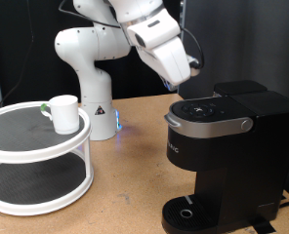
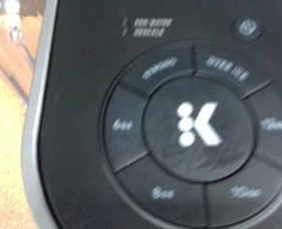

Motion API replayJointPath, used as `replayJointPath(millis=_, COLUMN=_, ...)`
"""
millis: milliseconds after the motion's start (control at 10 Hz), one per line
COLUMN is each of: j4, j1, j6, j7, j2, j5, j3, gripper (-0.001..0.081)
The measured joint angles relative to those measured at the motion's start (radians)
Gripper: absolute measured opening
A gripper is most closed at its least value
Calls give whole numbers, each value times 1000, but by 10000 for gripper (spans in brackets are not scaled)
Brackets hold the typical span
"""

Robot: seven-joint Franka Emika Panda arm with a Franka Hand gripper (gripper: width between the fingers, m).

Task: Make a cup of coffee with the keurig machine

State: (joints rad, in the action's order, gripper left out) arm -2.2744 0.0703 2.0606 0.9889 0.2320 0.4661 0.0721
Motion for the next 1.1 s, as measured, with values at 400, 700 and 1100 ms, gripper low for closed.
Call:
replayJointPath(millis=400, j4=22, j1=-1, j6=-27, j7=21, j2=1, j5=1, j3=6, gripper=1)
replayJointPath(millis=700, j4=10, j1=-6, j6=-106, j7=140, j2=33, j5=-2, j3=45, gripper=1)
replayJointPath(millis=1100, j4=-22, j1=-36, j6=-235, j7=264, j2=122, j5=-45, j3=109, gripper=1)
